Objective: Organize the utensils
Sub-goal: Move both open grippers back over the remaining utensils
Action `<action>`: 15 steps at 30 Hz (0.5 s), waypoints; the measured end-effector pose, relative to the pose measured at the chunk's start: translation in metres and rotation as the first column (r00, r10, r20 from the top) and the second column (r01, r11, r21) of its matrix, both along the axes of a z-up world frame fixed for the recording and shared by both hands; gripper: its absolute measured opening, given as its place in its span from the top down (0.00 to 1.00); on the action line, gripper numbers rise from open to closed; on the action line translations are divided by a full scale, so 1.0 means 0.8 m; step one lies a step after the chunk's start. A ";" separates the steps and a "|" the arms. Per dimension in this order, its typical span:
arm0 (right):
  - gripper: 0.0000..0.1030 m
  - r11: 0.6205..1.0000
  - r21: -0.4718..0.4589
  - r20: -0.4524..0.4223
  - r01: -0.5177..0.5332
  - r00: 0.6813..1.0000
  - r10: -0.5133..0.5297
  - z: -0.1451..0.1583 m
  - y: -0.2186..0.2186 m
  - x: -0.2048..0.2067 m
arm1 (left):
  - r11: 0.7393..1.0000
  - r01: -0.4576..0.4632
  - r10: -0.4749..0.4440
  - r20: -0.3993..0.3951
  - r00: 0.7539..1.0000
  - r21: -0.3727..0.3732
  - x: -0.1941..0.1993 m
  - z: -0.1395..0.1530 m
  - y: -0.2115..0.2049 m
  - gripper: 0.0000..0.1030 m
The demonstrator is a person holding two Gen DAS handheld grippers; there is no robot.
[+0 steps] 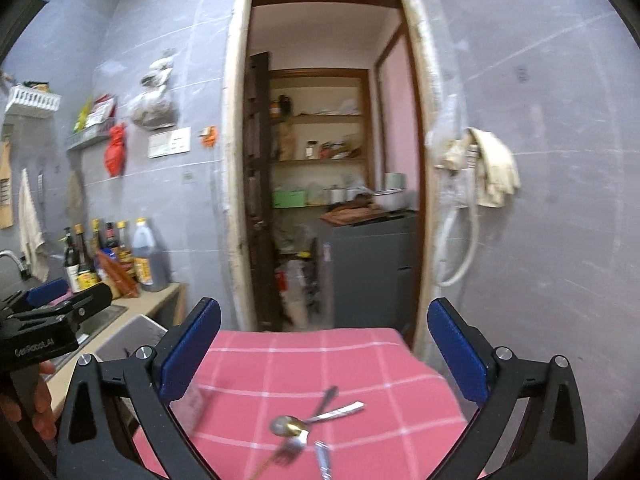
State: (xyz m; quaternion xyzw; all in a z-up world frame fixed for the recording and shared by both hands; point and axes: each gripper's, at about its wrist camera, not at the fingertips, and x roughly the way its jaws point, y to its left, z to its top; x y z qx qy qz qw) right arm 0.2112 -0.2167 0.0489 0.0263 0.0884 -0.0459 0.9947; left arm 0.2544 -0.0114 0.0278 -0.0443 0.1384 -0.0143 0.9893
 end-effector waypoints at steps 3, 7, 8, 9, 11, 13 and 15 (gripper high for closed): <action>0.01 0.998 0.007 -0.008 0.062 0.998 -0.062 -0.011 -0.022 -0.023 | 1.000 0.017 -0.017 0.016 1.000 0.018 -0.011 -0.007 -0.019 0.01; 0.01 0.993 0.030 -0.067 0.118 0.991 -0.116 -0.035 -0.048 -0.041 | 0.997 0.069 -0.069 0.008 0.998 0.028 -0.020 -0.023 -0.046 0.01; 0.01 0.992 0.032 -0.080 0.126 0.989 -0.123 -0.042 -0.051 -0.044 | 0.996 0.079 -0.079 0.001 0.997 0.030 -0.020 -0.026 -0.052 0.01; 0.01 0.990 0.038 -0.099 0.138 0.986 -0.134 -0.051 -0.056 -0.049 | 0.995 0.093 -0.093 -0.011 0.996 0.031 -0.022 -0.031 -0.058 0.01; 0.01 0.987 0.051 -0.134 0.155 0.980 -0.147 -0.068 -0.066 -0.056 | 0.992 0.124 -0.123 -0.038 0.992 0.030 -0.021 -0.044 -0.069 0.01; 0.01 0.983 0.063 -0.170 0.172 0.972 -0.159 -0.086 -0.074 -0.061 | 0.989 0.147 -0.145 -0.067 0.987 0.032 -0.021 -0.059 -0.077 0.01; 0.01 0.981 0.072 -0.201 0.180 0.966 -0.162 -0.105 -0.078 -0.066 | 0.986 0.166 -0.162 -0.099 0.982 0.032 -0.022 -0.075 -0.084 0.01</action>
